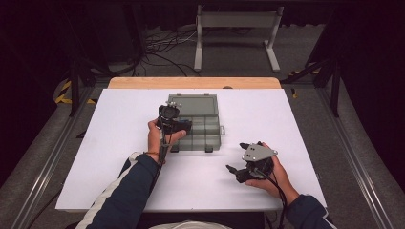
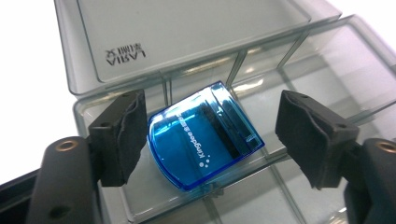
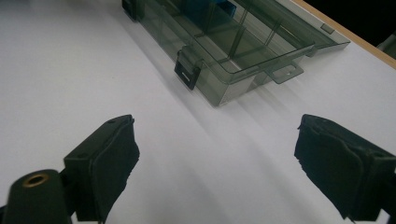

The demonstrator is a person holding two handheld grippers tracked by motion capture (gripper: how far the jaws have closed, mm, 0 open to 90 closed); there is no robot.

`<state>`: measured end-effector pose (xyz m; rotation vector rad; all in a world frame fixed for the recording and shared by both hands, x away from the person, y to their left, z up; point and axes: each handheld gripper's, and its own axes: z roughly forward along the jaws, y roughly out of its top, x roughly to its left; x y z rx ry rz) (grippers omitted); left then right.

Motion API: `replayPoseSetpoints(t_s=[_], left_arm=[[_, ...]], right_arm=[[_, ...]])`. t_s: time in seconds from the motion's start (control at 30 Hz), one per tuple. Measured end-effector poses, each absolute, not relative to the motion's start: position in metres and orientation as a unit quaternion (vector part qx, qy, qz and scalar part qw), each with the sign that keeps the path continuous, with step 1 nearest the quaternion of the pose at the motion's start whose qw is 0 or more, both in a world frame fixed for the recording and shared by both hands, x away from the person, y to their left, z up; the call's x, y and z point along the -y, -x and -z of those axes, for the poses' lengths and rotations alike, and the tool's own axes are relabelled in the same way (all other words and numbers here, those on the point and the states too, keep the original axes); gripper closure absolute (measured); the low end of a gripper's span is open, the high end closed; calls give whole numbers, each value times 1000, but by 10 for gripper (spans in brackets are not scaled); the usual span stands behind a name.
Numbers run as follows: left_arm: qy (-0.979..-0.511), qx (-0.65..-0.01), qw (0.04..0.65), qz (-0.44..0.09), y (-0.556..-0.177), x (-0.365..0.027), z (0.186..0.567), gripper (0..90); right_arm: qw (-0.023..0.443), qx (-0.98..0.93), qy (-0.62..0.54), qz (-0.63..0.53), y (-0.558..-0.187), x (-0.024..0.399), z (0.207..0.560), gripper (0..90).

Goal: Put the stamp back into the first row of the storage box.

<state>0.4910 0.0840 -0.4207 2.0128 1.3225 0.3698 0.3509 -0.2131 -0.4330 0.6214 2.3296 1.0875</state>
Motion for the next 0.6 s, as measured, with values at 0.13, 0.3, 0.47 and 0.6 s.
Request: replayPoseSetpoints(t_s=[0.13, 0.3, 0.47, 0.6], left_arm=[[-777, -488, 368, -151, -487, -96, 416, 290], [-785, -447, 400, -157, -478, -107, 409, 338], [-794, -407, 417, -176, -467, -115, 402, 315], [-808, -356, 430, -186, -456, -123, 399, 286]], right_arm=[[246, -854, -229, -398, -351, 213, 433, 128], [246, -854, -230, -398, -351, 213, 433, 128], [247, -852, -232, -399, -352, 213, 433, 128], [248, -852, -231, -399, -351, 212, 434, 128]])
